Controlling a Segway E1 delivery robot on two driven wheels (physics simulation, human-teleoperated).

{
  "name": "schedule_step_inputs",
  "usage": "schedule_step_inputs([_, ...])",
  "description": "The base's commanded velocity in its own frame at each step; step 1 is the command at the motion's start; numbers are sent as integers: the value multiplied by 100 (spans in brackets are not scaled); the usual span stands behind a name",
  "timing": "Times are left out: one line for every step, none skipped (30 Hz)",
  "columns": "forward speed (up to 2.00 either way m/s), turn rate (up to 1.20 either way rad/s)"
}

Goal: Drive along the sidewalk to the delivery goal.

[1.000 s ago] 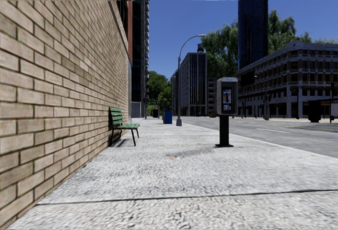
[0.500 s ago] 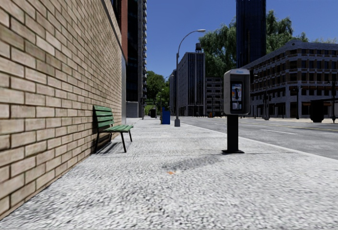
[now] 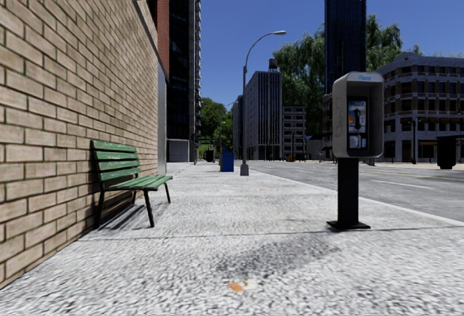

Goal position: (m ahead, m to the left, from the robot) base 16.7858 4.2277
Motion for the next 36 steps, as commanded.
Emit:
schedule_step_inputs([200,0])
schedule_step_inputs([200,0])
schedule_step_inputs([200,0])
schedule_step_inputs([200,0])
schedule_step_inputs([200,0])
schedule_step_inputs([200,0])
schedule_step_inputs([200,0])
schedule_step_inputs([200,0])
schedule_step_inputs([200,0])
schedule_step_inputs([200,0])
schedule_step_inputs([200,0])
schedule_step_inputs([200,0])
schedule_step_inputs([200,0])
schedule_step_inputs([200,0])
schedule_step_inputs([200,0])
schedule_step_inputs([200,0])
schedule_step_inputs([200,0])
schedule_step_inputs([200,0])
schedule_step_inputs([200,0])
schedule_step_inputs([200,0])
schedule_step_inputs([200,0])
schedule_step_inputs([200,0])
schedule_step_inputs([200,0])
schedule_step_inputs([200,0])
schedule_step_inputs([200,0])
schedule_step_inputs([200,0])
schedule_step_inputs([200,0])
schedule_step_inputs([200,0])
schedule_step_inputs([200,0])
schedule_step_inputs([200,0])
schedule_step_inputs([200,0])
schedule_step_inputs([200,0])
schedule_step_inputs([200,0])
schedule_step_inputs([200,0])
schedule_step_inputs([200,0])
schedule_step_inputs([200,0])
